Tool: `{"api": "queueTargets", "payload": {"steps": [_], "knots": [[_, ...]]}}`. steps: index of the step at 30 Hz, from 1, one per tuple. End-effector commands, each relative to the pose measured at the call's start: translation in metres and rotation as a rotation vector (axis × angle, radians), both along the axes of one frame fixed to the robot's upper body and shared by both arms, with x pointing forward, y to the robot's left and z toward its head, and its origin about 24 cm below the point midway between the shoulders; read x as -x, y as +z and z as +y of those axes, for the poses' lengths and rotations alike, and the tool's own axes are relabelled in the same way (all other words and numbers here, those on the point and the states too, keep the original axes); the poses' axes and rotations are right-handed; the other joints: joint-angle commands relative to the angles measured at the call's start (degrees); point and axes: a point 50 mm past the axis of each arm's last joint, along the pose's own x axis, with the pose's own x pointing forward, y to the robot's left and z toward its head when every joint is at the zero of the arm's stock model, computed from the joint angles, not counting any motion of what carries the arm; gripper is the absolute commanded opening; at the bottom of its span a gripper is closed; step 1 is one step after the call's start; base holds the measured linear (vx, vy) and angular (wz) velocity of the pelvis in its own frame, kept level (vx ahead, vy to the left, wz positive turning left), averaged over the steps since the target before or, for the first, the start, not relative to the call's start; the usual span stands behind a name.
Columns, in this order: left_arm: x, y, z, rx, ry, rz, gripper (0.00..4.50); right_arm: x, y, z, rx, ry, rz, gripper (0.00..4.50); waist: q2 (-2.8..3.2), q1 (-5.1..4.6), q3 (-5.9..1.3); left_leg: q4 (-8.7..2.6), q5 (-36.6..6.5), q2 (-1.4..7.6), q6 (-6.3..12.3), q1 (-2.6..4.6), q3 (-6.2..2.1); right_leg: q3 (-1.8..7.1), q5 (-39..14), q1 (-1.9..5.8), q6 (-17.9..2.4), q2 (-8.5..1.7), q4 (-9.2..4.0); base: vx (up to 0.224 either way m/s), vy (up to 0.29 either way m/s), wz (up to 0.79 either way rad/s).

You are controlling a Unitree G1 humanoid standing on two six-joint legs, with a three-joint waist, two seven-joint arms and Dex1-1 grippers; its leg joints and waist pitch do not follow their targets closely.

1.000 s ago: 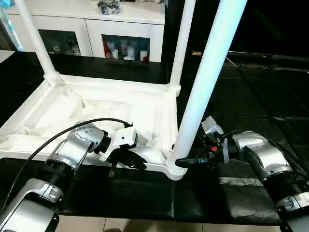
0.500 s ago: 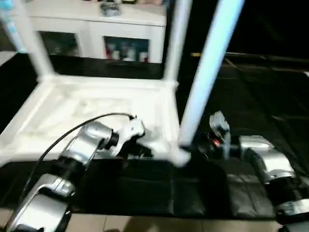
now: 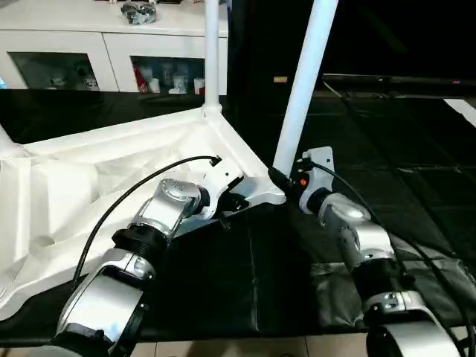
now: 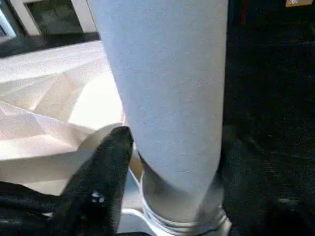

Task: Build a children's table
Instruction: Rotate leg to tighten

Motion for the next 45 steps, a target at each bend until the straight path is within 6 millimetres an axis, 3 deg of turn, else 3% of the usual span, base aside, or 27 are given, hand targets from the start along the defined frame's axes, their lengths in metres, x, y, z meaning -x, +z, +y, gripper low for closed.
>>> {"api": "queueTargets", "payload": {"steps": [1,5,7,9,15,17,27,28,29,35,45], "knots": [[-0.002,0.011,-0.008,0.007,-0.049,-0.074,0.0,0.013,-0.01,0.029,-0.053,0.155,0.043,3.05,0.01,0.53,-3.8,-3.92,-12.75,-0.23,2.1,-0.31,0.34,2.02,-16.89,3.18,-10.04,-2.77,-4.85,0.0,0.0,0.0],[0.002,0.006,0.005,-0.012,-0.09,-0.059,0.0,0.016,-0.009,0.01,-0.032,0.182,0.004,3.24,-0.13,0.72,-3.83,-3.86,-11.7,-0.12,2.51,-0.28,0.52,2.18,-14.67,3.38,-10.94,-2.85,-4.56,0.0,0.0,0.0],[0.008,0.004,0.013,-0.014,-0.154,-0.046,0.0,0.02,-0.007,-0.004,-0.015,0.242,-0.009,3.58,-0.22,0.88,-3.81,-3.92,-11.26,-0.06,2.65,-0.33,0.46,2.16,-14.52,3.72,-10.99,-2.82,-4.53,0.0,0.0,0.0],[0.009,0.003,0.016,-0.013,-0.168,-0.033,0.0,0.021,-0.007,-0.008,-0.008,0.261,-0.012,3.72,-0.03,0.79,-3.73,-3.89,-11.84,-0.04,2.88,-0.33,0.59,2.25,-15.17,3.43,-11.06,-2.91,-4.6,0.0,0.0,0.0],[0.023,0.004,0.034,0.02,-0.369,-0.019,0.0,0.032,0.006,-0.044,0.052,0.508,-0.047,4.28,-0.38,1.24,-3.61,-3.88,-12.91,0.12,3.11,-0.12,0.71,2.33,-18.25,3.13,-10.31,-2.92,-4.8,0.0,0.0,0.0],[0.025,0.004,0.035,0.018,-0.393,-0.012,0.0,0.033,0.007,-0.047,0.065,0.539,-0.05,4.37,-0.31,1.35,-3.57,-3.9,-12.63,0.15,2.95,-0.17,0.7,2.3,-17.81,3.1,-10.61,-2.94,-4.71,0.0,0.0,0.0],[0.044,0.008,0.044,-0.025,-0.682,0.08,0.0,0.044,0.015,-0.053,0.104,0.904,-0.032,4.37,-0.32,2.93,-3.66,-3.72,-12.1,0.59,3.17,0.15,1.0,2.27,-14.91,2.85,-12.54,-2.85,-4.07,0.0,0.0,0.0],[0.044,0.008,0.044,-0.025,-0.682,0.08,0.0,0.044,0.015,-0.053,0.104,0.904,-0.032,4.37,-0.52,2.98,-3.73,-3.7,-12.16,0.63,3.18,0.12,0.98,2.25,-14.99,2.92,-12.53,-2.9,-4.02,0.0,0.0,0.0],[0.044,0.008,0.044,-0.025,-0.682,0.08,0.0,0.044,0.015,-0.053,0.104,0.904,-0.032,4.37,-0.34,3.17,-3.6,-3.78,-12.22,0.71,3.01,0.12,0.96,2.31,-15.2,2.8,-12.44,-2.93,-4.04,0.0,0.0,0.0],[0.048,0.009,0.039,-0.054,-0.765,0.088,0.0,0.045,0.014,-0.046,0.058,1.006,-0.01,3.94,-0.55,3.7,-3.57,-3.86,-13.77,0.8,2.07,0.35,0.93,2.32,-16.49,2.62,-12.26,-2.96,-4.09,0.0,0.0,0.0],[0.049,0.01,0.041,-0.064,-0.785,0.097,0.0,0.046,0.013,-0.045,0.03,1.078,0.027,3.15,-0.68,3.78,-3.69,-3.8,-12.67,0.75,1.97,0.07,0.84,2.22,-16.21,2.82,-12.13,-3.02,-3.99,0.0,0.0,0.0]]}}
